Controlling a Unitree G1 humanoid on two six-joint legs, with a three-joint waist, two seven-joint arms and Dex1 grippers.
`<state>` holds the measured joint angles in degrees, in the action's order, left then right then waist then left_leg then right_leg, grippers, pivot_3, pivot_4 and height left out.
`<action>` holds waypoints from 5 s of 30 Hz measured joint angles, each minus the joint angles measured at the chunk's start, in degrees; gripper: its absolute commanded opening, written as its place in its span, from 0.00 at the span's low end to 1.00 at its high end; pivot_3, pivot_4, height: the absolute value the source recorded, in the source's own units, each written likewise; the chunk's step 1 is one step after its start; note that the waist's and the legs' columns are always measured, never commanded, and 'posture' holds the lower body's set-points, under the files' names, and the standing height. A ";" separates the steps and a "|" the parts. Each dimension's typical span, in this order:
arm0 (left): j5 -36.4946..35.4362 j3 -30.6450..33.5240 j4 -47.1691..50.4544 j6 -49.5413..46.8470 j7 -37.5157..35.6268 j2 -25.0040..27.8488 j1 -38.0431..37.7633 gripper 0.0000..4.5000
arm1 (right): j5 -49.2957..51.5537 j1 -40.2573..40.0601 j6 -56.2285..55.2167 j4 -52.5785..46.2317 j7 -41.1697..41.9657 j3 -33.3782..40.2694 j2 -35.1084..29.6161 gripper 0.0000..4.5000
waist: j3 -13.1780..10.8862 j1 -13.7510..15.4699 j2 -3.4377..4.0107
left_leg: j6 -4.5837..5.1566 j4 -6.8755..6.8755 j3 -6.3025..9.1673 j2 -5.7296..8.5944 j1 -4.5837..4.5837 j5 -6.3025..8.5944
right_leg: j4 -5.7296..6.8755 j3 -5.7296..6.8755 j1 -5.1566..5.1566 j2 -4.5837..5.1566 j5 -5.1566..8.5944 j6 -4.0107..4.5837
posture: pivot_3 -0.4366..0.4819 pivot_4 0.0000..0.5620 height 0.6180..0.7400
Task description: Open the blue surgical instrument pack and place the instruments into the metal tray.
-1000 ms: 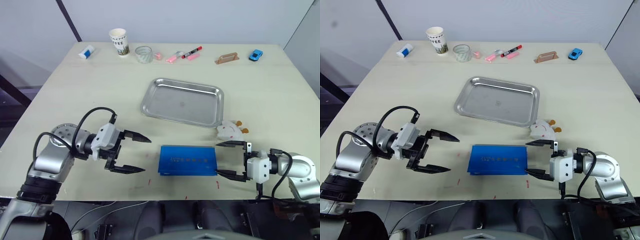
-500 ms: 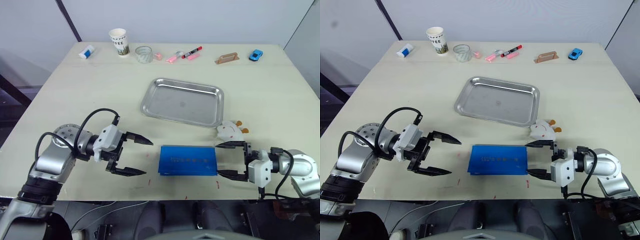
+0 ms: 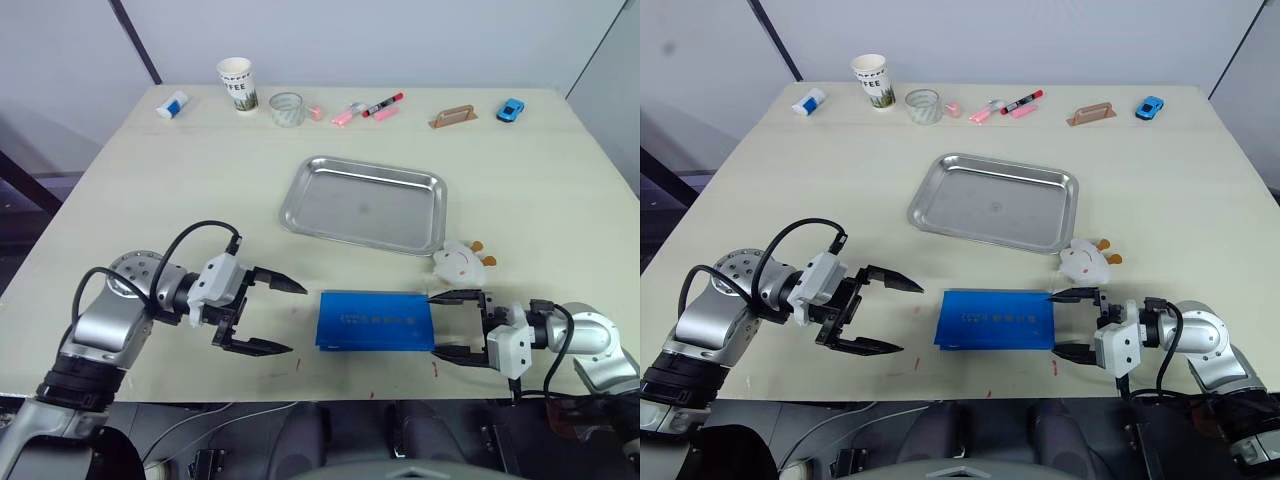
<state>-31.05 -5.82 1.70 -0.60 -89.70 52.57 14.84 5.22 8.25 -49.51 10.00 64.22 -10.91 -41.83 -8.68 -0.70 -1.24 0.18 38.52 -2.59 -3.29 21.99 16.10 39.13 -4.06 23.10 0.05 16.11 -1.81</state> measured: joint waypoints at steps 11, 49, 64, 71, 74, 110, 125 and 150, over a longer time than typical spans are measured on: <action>0.53 0.04 -0.25 1.01 -0.01 -0.26 -0.87 1.00 | 1.27 1.18 -1.06 1.92 0.58 -3.09 -0.45 0.02 | 0.00 -0.08 0.00 | 0.00 0.01 -0.02 0.00 -0.05 0.00 | 0.12 -0.02 0.00 -0.01 0.01 0.02 | 0.48 0.27 0.88; 3.29 4.31 -18.24 2.67 3.62 -17.66 7.54 1.00 | 27.06 5.17 55.75 -9.05 8.08 5.21 1.51 0.02 | 0.00 -0.10 -0.01 | 0.00 0.23 0.20 0.02 0.08 0.00 | 0.29 0.13 0.02 -0.05 0.00 0.00 | 0.48 0.27 0.88; 8.63 1.91 -30.02 8.22 1.31 -23.70 14.46 1.00 | 24.24 7.55 53.73 -6.23 12.30 5.93 3.28 0.02 | 0.00 -0.13 -0.02 | 0.00 0.31 0.27 0.05 0.16 0.00 | 0.29 0.19 0.04 -0.06 -0.01 -0.01 | 0.48 0.27 0.88; 7.11 3.09 -31.58 6.04 0.96 -24.88 15.63 0.44 | 23.69 7.55 53.74 -6.23 12.48 6.43 3.62 0.00 | 0.00 -0.11 -0.02 | 0.01 0.36 0.34 0.05 0.21 0.01 | 0.29 0.23 0.04 -0.05 -0.01 -0.01 | 0.48 0.27 0.88; 6.55 3.13 -30.61 4.57 0.57 -24.63 15.21 0.14 | 23.26 7.63 53.97 -5.92 12.21 6.86 3.99 0.00 | 0.00 -0.12 -0.02 | 0.01 0.36 0.38 0.05 0.23 0.01 | 0.29 0.26 0.04 -0.05 -0.01 -0.01 | 0.48 0.27 0.88; 5.38 3.54 -14.50 0.94 6.24 -22.17 4.65 0.00 | 10.80 8.41 60.65 -0.28 -2.10 9.74 1.06 0.63 | 0.00 0.04 0.00 | 0.01 0.69 0.66 0.07 0.77 0.01 | 0.44 0.51 0.34 0.00 -0.01 -0.01 | 0.48 0.27 0.88; 6.81 2.82 -14.09 2.07 5.73 -20.45 5.52 0.00 | 31.86 -7.17 74.71 -19.11 -1.68 27.46 -1.25 0.01 | -0.01 -0.08 0.03 | 0.01 0.69 0.74 0.08 0.77 0.01 | 0.46 0.52 0.33 -0.02 0.00 -0.01 | 0.48 0.27 0.88; 9.62 0.02 -16.82 4.83 4.99 -22.63 9.83 0.00 | 38.05 15.41 84.42 -27.56 -11.42 12.30 8.59 0.01 | -0.03 -0.04 0.05 | 0.02 0.71 0.83 0.10 0.86 0.01 | 0.48 0.63 0.36 -0.02 0.00 -0.01 | 0.48 0.27 0.88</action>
<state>-21.43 -5.79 -15.12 4.22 -84.71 29.94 24.67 43.27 23.65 34.91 -17.56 52.81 1.40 -33.24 -8.71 -0.74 -1.19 0.19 39.22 -1.77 -3.19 22.85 16.11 39.60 -3.43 23.47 0.03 16.11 -1.82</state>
